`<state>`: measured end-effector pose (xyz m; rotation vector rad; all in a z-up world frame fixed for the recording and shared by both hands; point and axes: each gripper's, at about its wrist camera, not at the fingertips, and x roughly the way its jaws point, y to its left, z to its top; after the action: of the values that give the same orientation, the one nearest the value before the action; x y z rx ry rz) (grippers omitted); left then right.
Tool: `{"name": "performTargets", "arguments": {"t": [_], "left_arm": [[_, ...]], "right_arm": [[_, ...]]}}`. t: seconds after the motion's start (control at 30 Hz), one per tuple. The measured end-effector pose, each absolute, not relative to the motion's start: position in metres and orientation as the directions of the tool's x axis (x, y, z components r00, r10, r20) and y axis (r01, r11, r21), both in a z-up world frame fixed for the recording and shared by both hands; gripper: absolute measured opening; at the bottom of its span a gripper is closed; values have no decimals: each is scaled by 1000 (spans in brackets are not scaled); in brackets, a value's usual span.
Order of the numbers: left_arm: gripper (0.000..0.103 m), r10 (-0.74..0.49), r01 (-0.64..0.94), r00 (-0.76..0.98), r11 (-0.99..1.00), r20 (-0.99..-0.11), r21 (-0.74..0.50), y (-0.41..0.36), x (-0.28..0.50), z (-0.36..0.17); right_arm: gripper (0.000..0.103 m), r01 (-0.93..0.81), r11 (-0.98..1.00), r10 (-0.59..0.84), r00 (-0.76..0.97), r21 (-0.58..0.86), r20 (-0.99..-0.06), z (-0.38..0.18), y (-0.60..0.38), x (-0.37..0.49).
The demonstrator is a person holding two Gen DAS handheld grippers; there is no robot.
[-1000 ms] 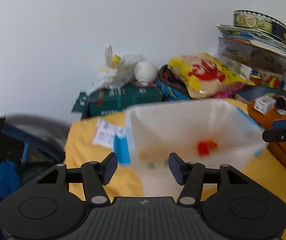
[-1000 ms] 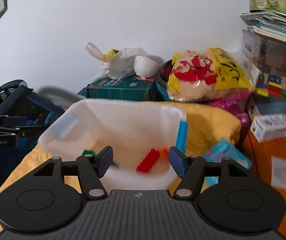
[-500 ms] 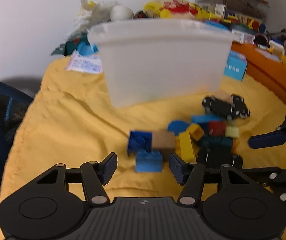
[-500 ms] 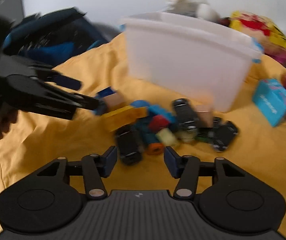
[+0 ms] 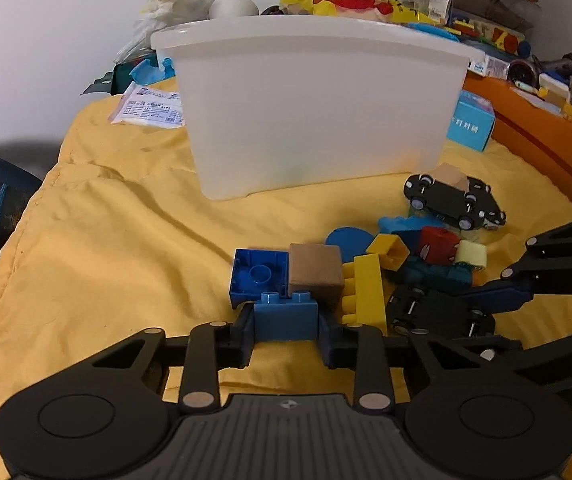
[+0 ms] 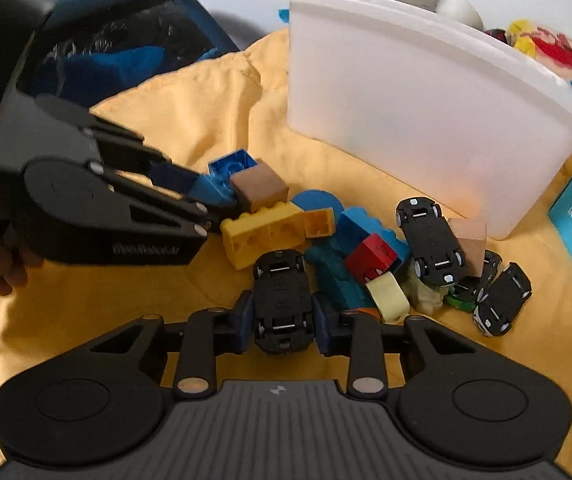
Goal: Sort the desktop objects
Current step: 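Grasp the light blue brick with the left gripper while the right gripper grasps a black car, then carry both items over the white bin and open both grippers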
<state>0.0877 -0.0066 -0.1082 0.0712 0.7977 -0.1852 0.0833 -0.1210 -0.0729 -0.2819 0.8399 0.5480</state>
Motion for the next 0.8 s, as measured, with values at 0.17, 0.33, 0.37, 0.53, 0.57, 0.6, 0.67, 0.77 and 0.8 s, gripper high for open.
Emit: {"name": "performTargets", "arguments": {"t": [0.17,0.33,0.37,0.53,0.57,0.6,0.67,0.77,0.8], "left_arm": [[34,-150,190,693,982,-705,-22,1,80,-99],[34,-145,158,716,986,-683,-43,11,68,-75],[34,-148,151,724,987,-674,-55,14,67,-68],[34,-161,123,780,987,-605,-104,22,66,-25],[34,-162,114,787,986,-595,-118,24,70,-17],[34,-161,106,794,986,-586,-128,24,76,-9],[34,-160,103,804,986,-573,-130,23,88,5],[34,-158,104,826,986,-542,-128,21,104,27],[34,-157,105,834,986,-529,-128,20,109,34]], "right_arm": [[33,-516,855,368,546,44,-752,-63,-142,73],[33,-429,896,371,585,113,-722,-46,-173,64],[33,-407,905,369,597,128,-713,-40,-180,63],[34,-287,939,337,659,189,-673,-8,-213,71],[34,-262,942,333,672,208,-662,1,-221,76],[33,-244,945,326,686,217,-651,8,-227,81],[33,-223,950,312,711,219,-631,24,-235,92],[34,-222,952,306,743,212,-594,47,-239,110],[34,-225,952,305,752,207,-584,55,-239,116]]}}
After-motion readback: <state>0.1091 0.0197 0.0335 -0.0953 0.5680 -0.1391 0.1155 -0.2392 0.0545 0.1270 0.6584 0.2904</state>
